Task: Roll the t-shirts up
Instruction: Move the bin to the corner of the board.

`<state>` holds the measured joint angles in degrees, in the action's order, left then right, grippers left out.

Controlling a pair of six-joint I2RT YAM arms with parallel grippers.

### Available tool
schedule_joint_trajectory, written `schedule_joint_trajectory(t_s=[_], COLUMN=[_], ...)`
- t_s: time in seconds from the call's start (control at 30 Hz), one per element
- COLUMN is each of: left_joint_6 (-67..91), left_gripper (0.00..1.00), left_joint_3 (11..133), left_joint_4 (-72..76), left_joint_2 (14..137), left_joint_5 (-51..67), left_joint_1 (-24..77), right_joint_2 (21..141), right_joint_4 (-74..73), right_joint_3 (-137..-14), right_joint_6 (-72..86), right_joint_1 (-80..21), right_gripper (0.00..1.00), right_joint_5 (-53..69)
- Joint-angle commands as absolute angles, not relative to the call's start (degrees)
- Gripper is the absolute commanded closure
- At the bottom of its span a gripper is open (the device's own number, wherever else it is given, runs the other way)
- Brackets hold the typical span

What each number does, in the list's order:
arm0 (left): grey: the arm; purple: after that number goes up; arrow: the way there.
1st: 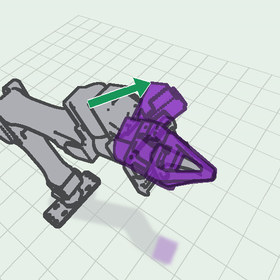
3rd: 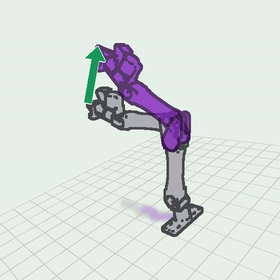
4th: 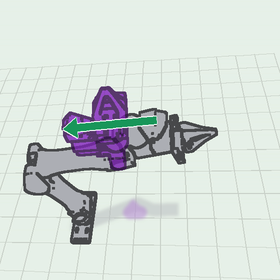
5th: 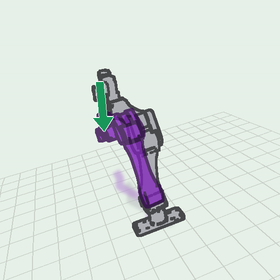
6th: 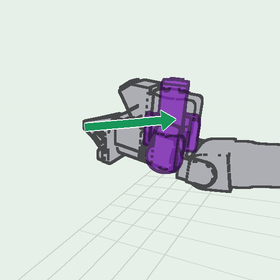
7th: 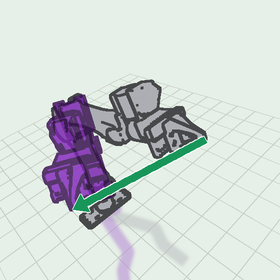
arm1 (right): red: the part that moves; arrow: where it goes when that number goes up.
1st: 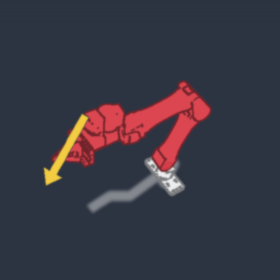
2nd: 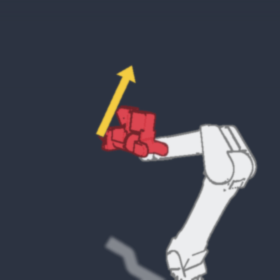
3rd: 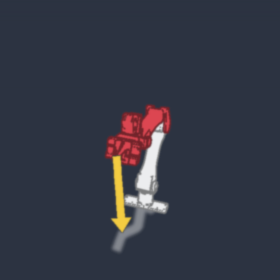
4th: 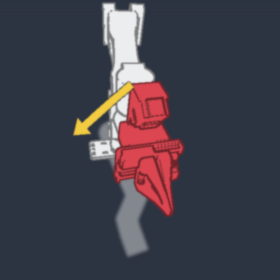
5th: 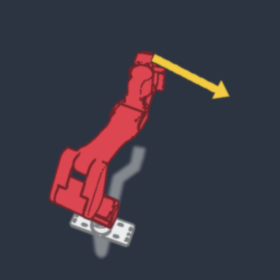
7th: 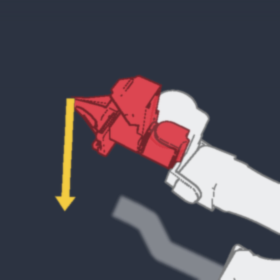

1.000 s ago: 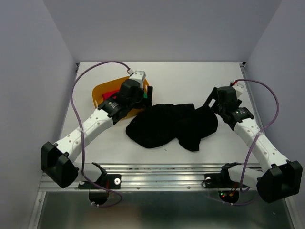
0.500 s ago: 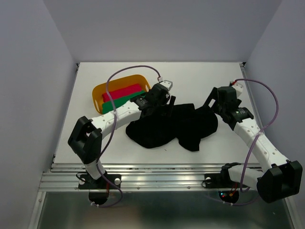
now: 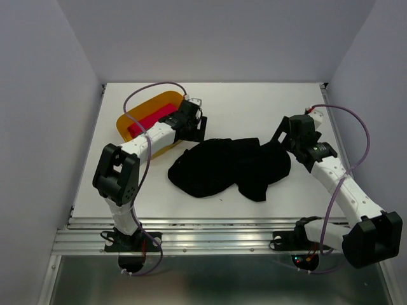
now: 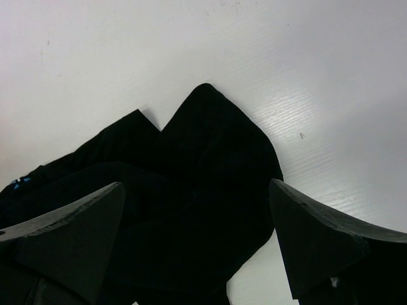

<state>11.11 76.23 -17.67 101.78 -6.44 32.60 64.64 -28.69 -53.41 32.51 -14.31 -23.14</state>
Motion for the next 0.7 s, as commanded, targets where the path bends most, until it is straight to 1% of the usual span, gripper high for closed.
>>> schedule_joint_trajectory(t_s=[0.0,0.1,0.2,0.33,0.5,0.67], left_joint_6=[7.56,6.51,6.59,9.31,10.28,9.85], left_gripper=[0.08,0.08,0.08,0.09,0.09,0.09], left_joint_3=[80.76,83.84,85.60,83.68,78.23,79.27], left_joint_4=[-18.37,-20.29,-22.32,-26.27,-26.63,-27.51], left_joint_2=[100.54,101.69,101.60,100.11,98.88,100.98], left_joint_5=[-10.72,-10.29,-9.85,-9.84,-11.68,-14.94], left_joint_1=[28.13,25.23,25.14,25.14,24.88,22.59], right_joint_2=[66.00,67.41,68.29,68.47,69.17,71.10], right_joint_4=[-25.40,-25.23,-25.22,-24.79,-23.73,-23.38], right_joint_3=[-54.23,-55.02,-55.72,-55.55,-55.20,-56.07], right_joint_6=[31.55,31.46,31.46,31.20,30.59,29.97], right_joint_1=[-14.41,-14.41,-14.41,-14.41,-14.41,-14.41], right_gripper=[0.00,0.00,0.00,0.00,0.00,0.00], right_joint_5=[-22.59,-21.71,-21.27,-21.01,-19.95,-18.46])
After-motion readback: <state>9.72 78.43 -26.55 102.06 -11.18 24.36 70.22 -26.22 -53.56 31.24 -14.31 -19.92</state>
